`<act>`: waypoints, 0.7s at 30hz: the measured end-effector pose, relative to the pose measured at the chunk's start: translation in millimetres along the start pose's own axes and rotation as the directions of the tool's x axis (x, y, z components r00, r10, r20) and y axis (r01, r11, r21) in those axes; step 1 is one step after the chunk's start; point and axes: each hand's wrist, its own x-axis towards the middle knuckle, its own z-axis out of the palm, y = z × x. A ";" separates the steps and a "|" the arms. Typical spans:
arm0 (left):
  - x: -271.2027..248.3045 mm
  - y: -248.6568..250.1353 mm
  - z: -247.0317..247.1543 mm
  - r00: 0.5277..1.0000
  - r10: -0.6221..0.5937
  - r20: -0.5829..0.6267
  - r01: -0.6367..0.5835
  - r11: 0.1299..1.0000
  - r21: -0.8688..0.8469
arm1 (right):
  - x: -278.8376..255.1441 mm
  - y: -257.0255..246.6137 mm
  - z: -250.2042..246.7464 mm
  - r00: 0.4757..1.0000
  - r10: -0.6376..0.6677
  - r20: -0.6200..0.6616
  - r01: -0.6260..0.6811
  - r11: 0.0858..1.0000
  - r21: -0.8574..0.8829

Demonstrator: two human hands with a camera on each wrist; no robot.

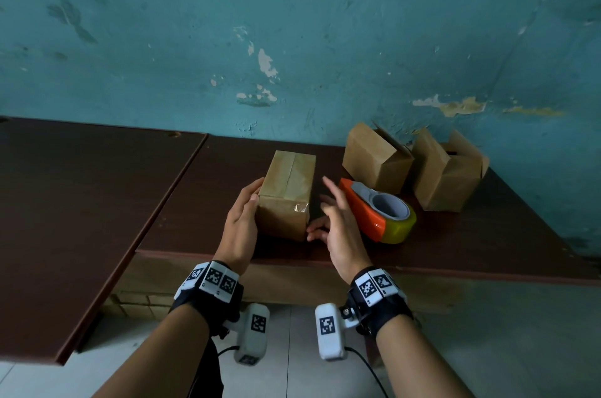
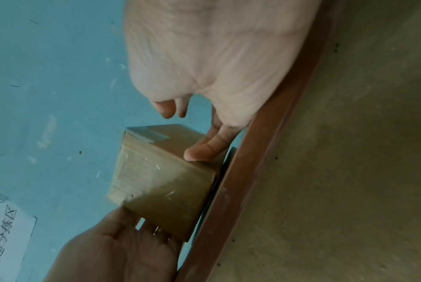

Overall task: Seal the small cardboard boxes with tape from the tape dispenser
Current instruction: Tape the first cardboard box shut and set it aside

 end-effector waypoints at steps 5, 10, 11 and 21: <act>-0.6 0.4 -2.2 0.998 -0.015 0.069 0.019 0.998 -0.058 | 0.3 3.1 -1.7 0.996 -0.026 0.085 0.032 0.998 -0.061; -3.0 3.4 -2.2 0.992 -0.051 0.117 0.063 0.992 -0.105 | -1.6 3.3 -2.5 0.993 -0.049 0.109 0.060 0.994 -0.095; -3.6 3.9 -2.1 0.992 -0.048 0.118 0.061 0.992 -0.108 | -1.6 4.0 -2.5 0.992 -0.057 0.111 0.068 0.993 -0.099; -5.5 8.7 -3.0 0.988 -0.067 0.141 0.085 0.989 -0.125 | -5.4 1.3 -3.4 0.989 -0.083 0.121 0.094 0.992 -0.086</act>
